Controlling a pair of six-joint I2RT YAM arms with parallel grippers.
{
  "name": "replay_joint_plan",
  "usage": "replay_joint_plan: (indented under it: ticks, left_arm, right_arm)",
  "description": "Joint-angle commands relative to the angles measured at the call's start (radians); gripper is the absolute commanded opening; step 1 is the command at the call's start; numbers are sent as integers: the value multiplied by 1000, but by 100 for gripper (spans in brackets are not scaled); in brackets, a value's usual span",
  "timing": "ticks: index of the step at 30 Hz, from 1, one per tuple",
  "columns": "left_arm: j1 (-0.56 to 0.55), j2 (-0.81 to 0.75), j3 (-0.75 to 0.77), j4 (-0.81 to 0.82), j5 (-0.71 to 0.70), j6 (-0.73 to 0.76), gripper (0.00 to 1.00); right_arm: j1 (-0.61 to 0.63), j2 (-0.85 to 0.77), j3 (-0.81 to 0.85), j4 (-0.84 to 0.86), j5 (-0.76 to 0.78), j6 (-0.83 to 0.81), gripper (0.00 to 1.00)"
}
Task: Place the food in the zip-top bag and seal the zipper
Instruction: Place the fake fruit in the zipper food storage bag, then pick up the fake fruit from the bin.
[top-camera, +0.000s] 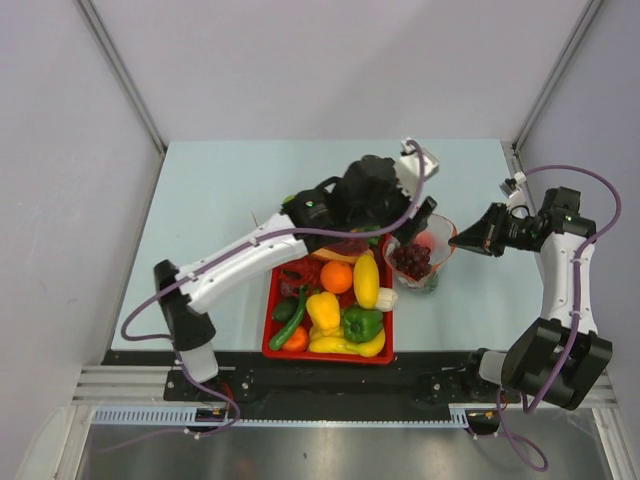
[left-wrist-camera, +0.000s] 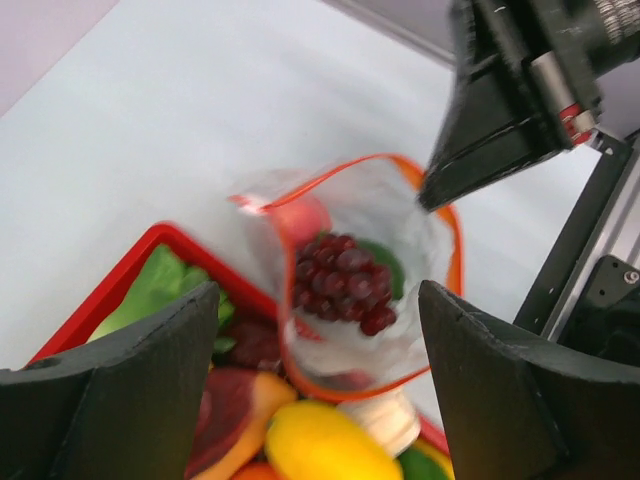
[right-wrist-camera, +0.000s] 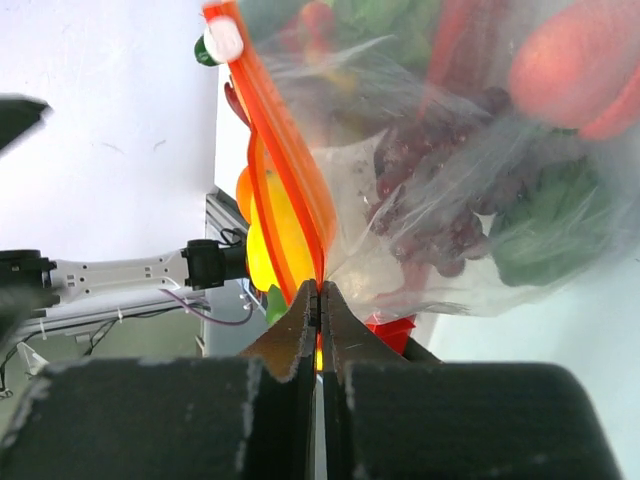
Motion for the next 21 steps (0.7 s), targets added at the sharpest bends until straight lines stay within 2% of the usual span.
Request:
replay_joint_plan:
  ticks: [1, 2, 4, 9, 12, 15, 17, 21]
  left_arm:
    - [103, -168, -136, -34, 55, -26, 88]
    - [125, -188, -166, -43, 56, -15, 89]
    - [198, -246, -245, -51, 145, 3, 92]
    - [341, -360, -428, -64, 133, 81, 97]
    - [415, -409, -491, -95, 231, 152, 95]
    - [416, -472, -567, -98, 379, 234, 94]
    - [386, -509, -601, -77, 444, 235, 96]
    - [275, -474, -612, -40, 382, 184, 95]
  right_arm:
    - [-3, -40, 37, -13, -35, 13, 0]
    - [-5, -41, 33, -13, -29, 13, 0]
    - [-6, -37, 24, -10, -12, 13, 0]
    - [-9, -29, 20, 10, -4, 31, 0]
    - [-9, -28, 17, 19, -4, 40, 0]
    - [-9, -26, 15, 20, -4, 44, 0]
    - [-8, -25, 9, 25, -4, 48, 0]
    - [-5, -34, -6, 52, -3, 57, 0]
